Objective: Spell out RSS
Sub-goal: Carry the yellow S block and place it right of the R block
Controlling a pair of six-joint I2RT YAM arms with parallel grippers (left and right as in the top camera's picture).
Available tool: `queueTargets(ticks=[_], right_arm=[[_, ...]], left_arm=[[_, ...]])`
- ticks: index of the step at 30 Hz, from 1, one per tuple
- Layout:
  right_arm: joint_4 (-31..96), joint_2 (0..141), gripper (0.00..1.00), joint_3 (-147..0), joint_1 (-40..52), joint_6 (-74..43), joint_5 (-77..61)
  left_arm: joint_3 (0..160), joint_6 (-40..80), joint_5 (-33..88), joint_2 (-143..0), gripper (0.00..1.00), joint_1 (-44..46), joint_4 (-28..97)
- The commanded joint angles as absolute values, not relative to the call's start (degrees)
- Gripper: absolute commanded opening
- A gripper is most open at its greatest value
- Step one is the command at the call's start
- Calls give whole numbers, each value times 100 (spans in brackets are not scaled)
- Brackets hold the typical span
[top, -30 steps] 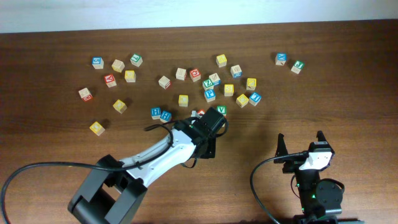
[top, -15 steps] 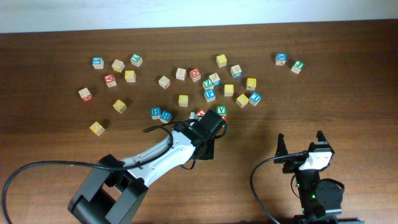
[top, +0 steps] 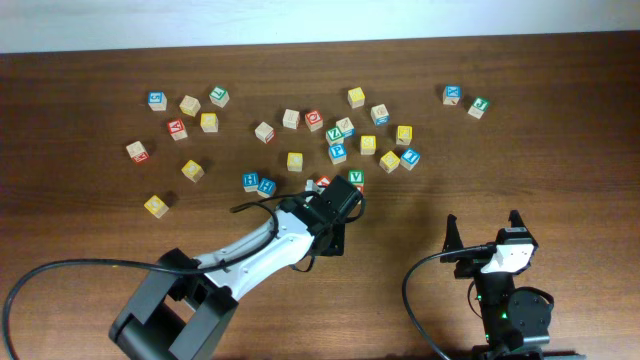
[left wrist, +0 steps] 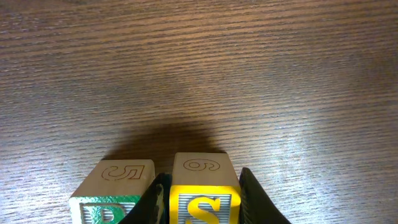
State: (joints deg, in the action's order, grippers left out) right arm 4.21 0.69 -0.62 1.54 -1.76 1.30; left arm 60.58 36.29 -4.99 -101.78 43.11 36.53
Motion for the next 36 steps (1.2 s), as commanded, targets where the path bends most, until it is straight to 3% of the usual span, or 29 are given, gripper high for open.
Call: queueTargets(ticks=[1, 13, 21, 29, 36], right_arm=[[456, 32, 98, -32, 176, -239, 198], [454, 32, 98, -32, 176, -239, 198], [454, 32, 98, -32, 176, -239, 198], [454, 32, 98, -32, 176, -242, 198], [454, 32, 98, -32, 176, -239, 198]], left_arm=[[6023, 3717, -563, -10167, 22, 4335, 3649], [6139, 4287, -543, -10167, 20, 4335, 3693], [6191, 4281, -587, -10165, 33, 4335, 3667], [6665, 4278, -910, -10143, 34, 4307, 4053], [7636, 3896, -1315, -9756, 36, 3660, 4834]])
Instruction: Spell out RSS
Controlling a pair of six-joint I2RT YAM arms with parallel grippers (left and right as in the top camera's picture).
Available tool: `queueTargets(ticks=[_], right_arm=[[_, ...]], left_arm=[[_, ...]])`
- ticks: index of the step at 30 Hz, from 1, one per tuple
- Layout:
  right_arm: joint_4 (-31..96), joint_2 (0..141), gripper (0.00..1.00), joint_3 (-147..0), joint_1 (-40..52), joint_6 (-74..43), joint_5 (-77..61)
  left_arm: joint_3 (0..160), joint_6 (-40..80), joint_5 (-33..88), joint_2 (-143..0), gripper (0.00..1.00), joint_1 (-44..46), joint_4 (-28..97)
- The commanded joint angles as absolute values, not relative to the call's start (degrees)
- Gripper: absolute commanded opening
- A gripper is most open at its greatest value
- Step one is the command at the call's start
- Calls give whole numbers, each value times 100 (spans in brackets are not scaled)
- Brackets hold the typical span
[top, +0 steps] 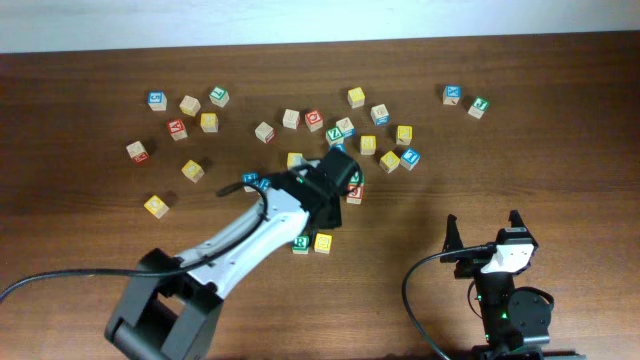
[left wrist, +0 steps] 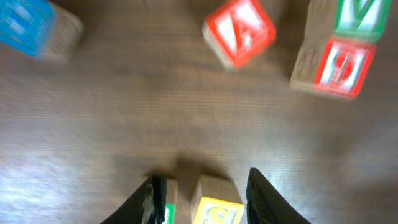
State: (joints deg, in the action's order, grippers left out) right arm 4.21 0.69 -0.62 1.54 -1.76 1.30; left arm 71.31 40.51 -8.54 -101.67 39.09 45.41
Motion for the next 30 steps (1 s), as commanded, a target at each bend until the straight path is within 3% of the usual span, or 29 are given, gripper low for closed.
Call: queueTargets(ticks=[1, 4, 6, 7, 10, 14, 18, 25, 28, 30], right_arm=[[454, 32, 98, -32, 176, -239, 198], [454, 32, 98, -32, 176, -239, 198], [454, 32, 98, -32, 176, -239, 198], [454, 32, 98, -32, 176, -239, 198], [454, 32, 98, -32, 176, -239, 198], [454, 32, 98, -32, 176, -242, 198], [454, 32, 98, -32, 183, -246, 123], [-429, 30, 98, -32, 187, -956, -5157], [-1247, 30, 98, -32, 187, -1347, -5131], [-2661, 32, 98, -32, 187, -2220, -4501]], left_arm=[[8038, 3894, -1702, -9456, 42, 3389, 5273], [8298, 3245, -1806, -8868, 60, 2635, 5621], [8298, 3138, -1791, -8573, 82, 1702, 5922], [8298, 3140, -1758, -8545, 99, 1234, 6104], [8130, 3142, -1243, -8560, 99, -110, 6486], [7773, 3140, -1153, -8565, 99, -1013, 6657], [7609, 3140, -934, -8565, 99, -1052, 6829], [7609, 3140, -532, -8571, 99, -1055, 6823], [7609, 3140, -532, -8571, 99, -1055, 6823], [7609, 3140, -532, -8571, 99, -1055, 6823]])
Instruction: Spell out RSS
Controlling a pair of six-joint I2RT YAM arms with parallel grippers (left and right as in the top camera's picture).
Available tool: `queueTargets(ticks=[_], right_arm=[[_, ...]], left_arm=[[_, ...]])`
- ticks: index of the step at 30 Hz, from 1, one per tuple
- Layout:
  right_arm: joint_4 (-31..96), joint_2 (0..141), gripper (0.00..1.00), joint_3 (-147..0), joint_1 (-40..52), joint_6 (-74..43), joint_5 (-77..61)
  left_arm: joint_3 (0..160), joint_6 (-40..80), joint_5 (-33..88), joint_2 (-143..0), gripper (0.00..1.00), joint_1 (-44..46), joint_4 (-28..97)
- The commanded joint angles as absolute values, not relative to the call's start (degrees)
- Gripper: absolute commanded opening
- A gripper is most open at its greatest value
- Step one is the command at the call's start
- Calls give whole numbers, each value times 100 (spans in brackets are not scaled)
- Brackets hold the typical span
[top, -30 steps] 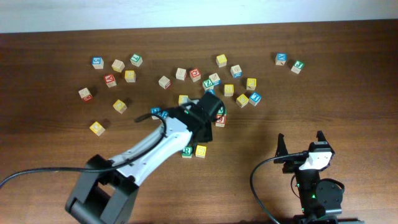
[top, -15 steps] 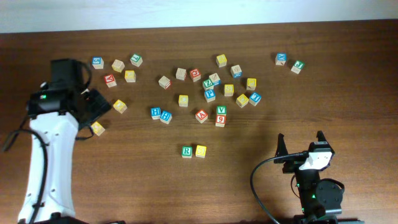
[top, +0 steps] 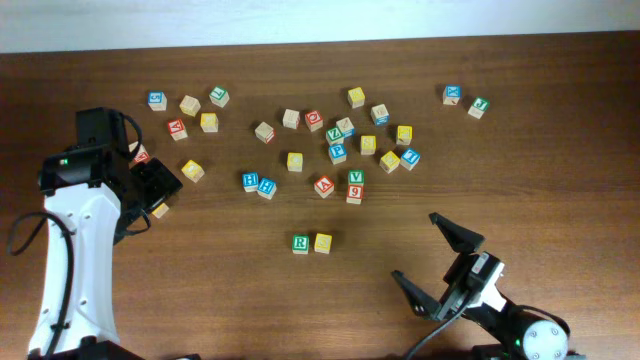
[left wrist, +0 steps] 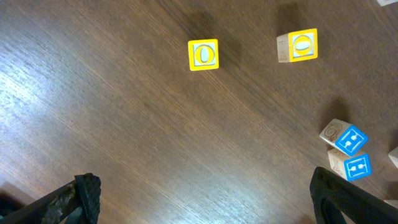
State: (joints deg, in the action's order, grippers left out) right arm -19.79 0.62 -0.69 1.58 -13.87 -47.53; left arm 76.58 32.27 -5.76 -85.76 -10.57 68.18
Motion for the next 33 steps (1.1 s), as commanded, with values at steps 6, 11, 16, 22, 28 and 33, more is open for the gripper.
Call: queueTargets(ticks=[6, 11, 16, 22, 28, 33], right_arm=[[-3481, 443, 98, -1334, 185, -2056, -2587], [-429, 2506, 98, -3771, 187, -845, -3277], [2169, 5712, 98, -6178, 207, -447, -4027], [4335, 9157, 98, -8890, 1072, -115, -3793], [3717, 10241, 98, -8943, 1151, -1341, -3363], [3723, 11122, 98, -8943, 2327, -2316, 821]], left_arm=[[7609, 3140, -534, -8571, 99, -1055, 6823], [7609, 3140, -532, -8571, 99, -1055, 6823], [7609, 3140, -534, -8571, 99, -1055, 6823], [7609, 3140, -532, -8571, 99, -1055, 6823], [7609, 3140, -532, -8571, 99, -1055, 6823], [7609, 3140, -532, -8571, 99, -1055, 6823]])
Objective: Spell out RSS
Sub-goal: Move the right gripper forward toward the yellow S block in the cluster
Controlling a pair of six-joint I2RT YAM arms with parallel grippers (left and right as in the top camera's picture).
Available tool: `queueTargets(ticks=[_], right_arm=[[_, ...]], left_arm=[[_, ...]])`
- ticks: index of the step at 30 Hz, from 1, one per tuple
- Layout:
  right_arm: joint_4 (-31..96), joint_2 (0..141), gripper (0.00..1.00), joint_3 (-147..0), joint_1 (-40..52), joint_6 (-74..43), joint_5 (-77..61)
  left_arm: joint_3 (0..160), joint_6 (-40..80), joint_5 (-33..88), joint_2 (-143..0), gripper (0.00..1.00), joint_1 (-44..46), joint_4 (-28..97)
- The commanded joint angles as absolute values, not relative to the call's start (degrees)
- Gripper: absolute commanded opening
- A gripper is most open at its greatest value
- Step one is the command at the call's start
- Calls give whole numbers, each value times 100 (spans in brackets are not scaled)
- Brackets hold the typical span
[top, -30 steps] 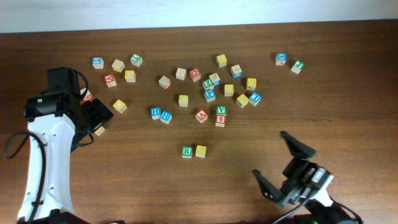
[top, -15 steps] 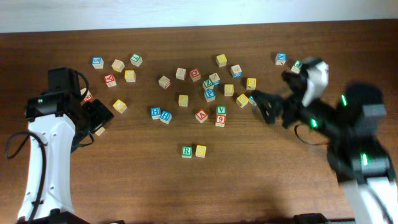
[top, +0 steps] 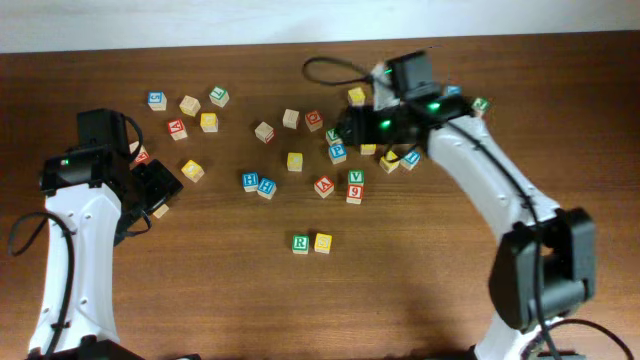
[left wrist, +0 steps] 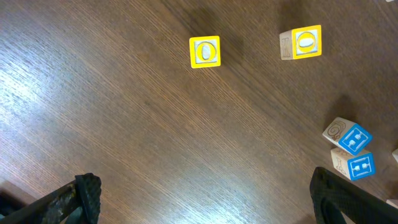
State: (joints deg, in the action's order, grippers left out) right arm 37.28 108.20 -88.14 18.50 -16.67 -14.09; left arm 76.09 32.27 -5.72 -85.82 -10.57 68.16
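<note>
In the overhead view a green R block [top: 300,243] and a yellow S block [top: 323,242] sit side by side, touching, in the table's front middle. My right gripper [top: 352,124] reaches over the cluster of letter blocks at the back, next to a yellow block [top: 368,145]; its jaws cannot be made out. My left gripper [top: 152,190] hovers at the table's left, its fingers wide open [left wrist: 202,199] above bare wood with nothing between them. Which block in the cluster bears another S cannot be read.
Many loose letter blocks lie across the back half of the table [top: 450,250]. Two yellow blocks [left wrist: 204,51] [left wrist: 301,43] and a pair of blue blocks [left wrist: 348,138] lie ahead of my left gripper. A red block [top: 324,186] and a stacked pair [top: 355,186] sit behind the R and S.
My right arm has gone from the front right of the table to the back, its gripper now over the block cluster. The left arm has stayed put, still open.
My left gripper held the yellow S beside the green R in the front middle. Then it was open and raised, with both blocks left on the table. Later it stood open at the far left while the right arm rose, and now the right gripper is over the back cluster.
</note>
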Motion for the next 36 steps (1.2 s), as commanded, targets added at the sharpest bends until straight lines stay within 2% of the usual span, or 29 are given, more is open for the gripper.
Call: queueTargets(ticks=[1, 6, 11, 14, 17, 20, 24, 30, 33, 36], right_arm=[[3723, 11260, 98, -8943, 2412, -2504, 1199], [3653, 11749, 98, -8943, 2427, -2512, 1376], [3260, 11977, 98, -8943, 2425, -1778, 926], [3087, 12116, 91, -8943, 2423, -1780, 1081], [2958, 12232, 91, -8943, 2375, -1785, 1011], [2976, 12232, 82, -8941, 2200, -1846, 913], [2998, 12232, 82, -8925, 2067, -1671, 161], [2974, 12394, 81, -8901, 2097, -1629, 215], [2963, 12545, 74, -8899, 2097, -1634, 370], [2956, 12540, 62, -8906, 2097, -1653, 499]], left_arm=[[7609, 3140, -534, -8571, 99, -1055, 6823], [7609, 3140, -532, -8571, 99, -1055, 6823], [7609, 3140, -534, -8571, 99, -1055, 6823], [7609, 3140, -532, -8571, 99, -1055, 6823], [7609, 3138, -532, -8571, 99, -1055, 6823], [7609, 3140, -534, -8571, 99, -1055, 6823], [7609, 3140, -532, -8571, 99, -1055, 6823], [7609, 3140, -534, -8571, 99, -1055, 6823], [7609, 3140, -532, -8571, 99, -1055, 6823], [7609, 3140, -532, -8571, 99, -1055, 6823]])
